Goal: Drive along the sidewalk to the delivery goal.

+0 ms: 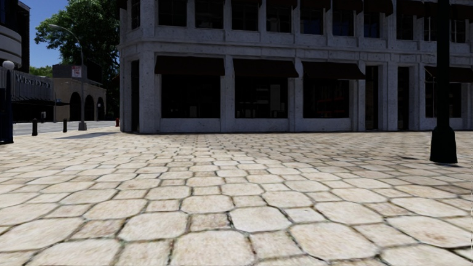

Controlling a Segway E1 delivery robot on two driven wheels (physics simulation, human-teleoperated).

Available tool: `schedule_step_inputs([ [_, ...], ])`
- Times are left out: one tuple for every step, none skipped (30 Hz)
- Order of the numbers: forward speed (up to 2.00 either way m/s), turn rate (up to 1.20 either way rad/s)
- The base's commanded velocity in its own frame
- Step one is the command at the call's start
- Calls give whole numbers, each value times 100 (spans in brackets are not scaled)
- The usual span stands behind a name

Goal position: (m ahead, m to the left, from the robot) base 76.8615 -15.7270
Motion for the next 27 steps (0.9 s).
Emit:
schedule_step_inputs([
  [200,0],
  [200,0],
  [200,0],
  [200,0],
  [200,0],
  [200,0],
  [200,0],
  [200,0],
  [200,0],
  [200,0],
  [200,0],
  [200,0],
  [200,0],
  [200,0],
  [200,0],
  [200,0],
  [200,0],
  [200,0],
  [200,0],
  [200,0],
  [200,0],
  [200,0],
  [200,0],
  [200,0],
  [200,0],
  [200,0],
  [200,0],
])
